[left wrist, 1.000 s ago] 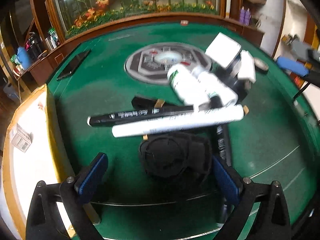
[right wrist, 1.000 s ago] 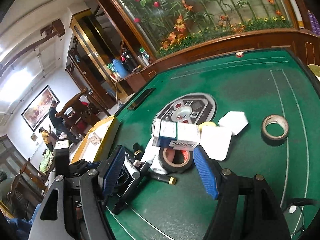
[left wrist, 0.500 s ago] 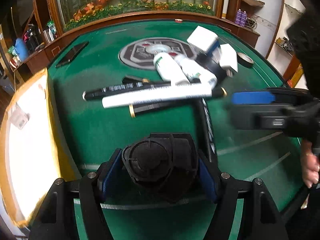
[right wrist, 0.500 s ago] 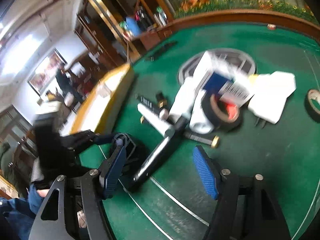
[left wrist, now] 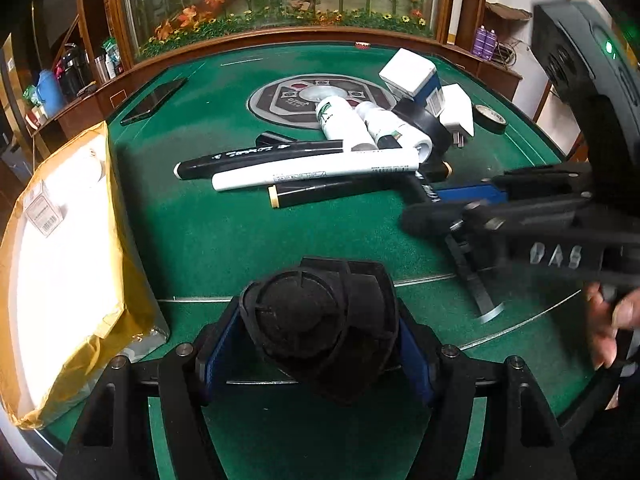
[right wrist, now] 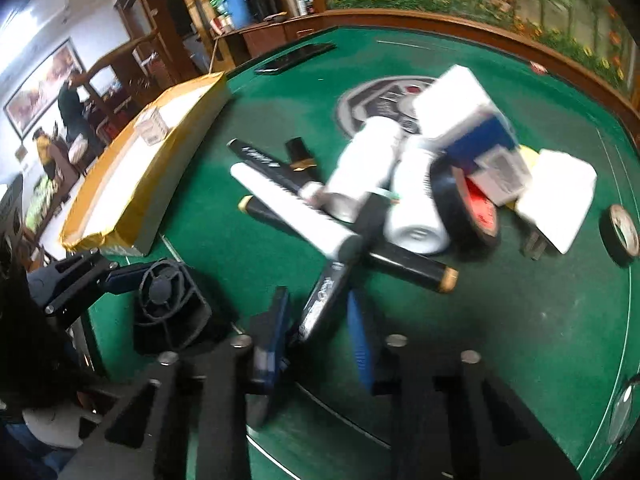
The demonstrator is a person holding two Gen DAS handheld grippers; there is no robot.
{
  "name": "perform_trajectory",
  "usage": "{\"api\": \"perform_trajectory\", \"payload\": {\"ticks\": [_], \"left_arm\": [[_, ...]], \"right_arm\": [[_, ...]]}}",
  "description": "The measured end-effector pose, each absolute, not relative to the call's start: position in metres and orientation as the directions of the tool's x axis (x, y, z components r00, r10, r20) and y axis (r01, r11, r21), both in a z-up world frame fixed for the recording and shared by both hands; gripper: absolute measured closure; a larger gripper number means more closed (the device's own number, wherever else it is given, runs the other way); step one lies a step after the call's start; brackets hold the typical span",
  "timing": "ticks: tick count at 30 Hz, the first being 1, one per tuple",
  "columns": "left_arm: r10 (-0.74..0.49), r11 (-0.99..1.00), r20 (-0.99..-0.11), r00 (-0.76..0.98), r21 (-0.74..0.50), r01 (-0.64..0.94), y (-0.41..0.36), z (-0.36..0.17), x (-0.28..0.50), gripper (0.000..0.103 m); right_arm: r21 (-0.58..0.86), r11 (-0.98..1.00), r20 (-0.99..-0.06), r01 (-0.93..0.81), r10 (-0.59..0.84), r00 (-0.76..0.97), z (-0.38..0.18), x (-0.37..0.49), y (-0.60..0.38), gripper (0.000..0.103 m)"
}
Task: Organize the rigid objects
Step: 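Grasp the black marker with the right gripper while the left holds the piece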
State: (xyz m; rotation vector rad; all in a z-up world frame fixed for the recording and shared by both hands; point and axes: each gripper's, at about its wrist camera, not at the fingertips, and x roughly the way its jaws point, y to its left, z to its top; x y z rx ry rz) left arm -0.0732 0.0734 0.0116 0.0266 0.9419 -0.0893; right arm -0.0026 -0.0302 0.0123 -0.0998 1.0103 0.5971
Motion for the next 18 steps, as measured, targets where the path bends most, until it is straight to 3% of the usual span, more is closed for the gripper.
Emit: {"api": "perform_trajectory", "payload": {"ticks": [6,15,18], "left_arm": [[-0.066,0.996,-0.804,0.591,-0.017,0.088,0.074,0.012,-0.073,0.029],[-0.057,0.997,-0.8,0.597,-0.011,0.081,0.074,0.01,-0.073,0.029],[-0.056,0.997,-0.799,0.599,-0.011,0.078,0.075,0.01,-0.073,0.03]], "right_arm": [[0.274,0.835,-0.796,-0.477,0.475,0.375,0.008,-0.013,-0.073,0.088],[0.094,0.844,-0.808,-0.528,0.375,0.455,0.009,-0.031,-0.059,0.088],[0.104,0.844,-0.806,-0.525,0.381,0.453,0.009,-0.029,-0.061,0.088]]}}
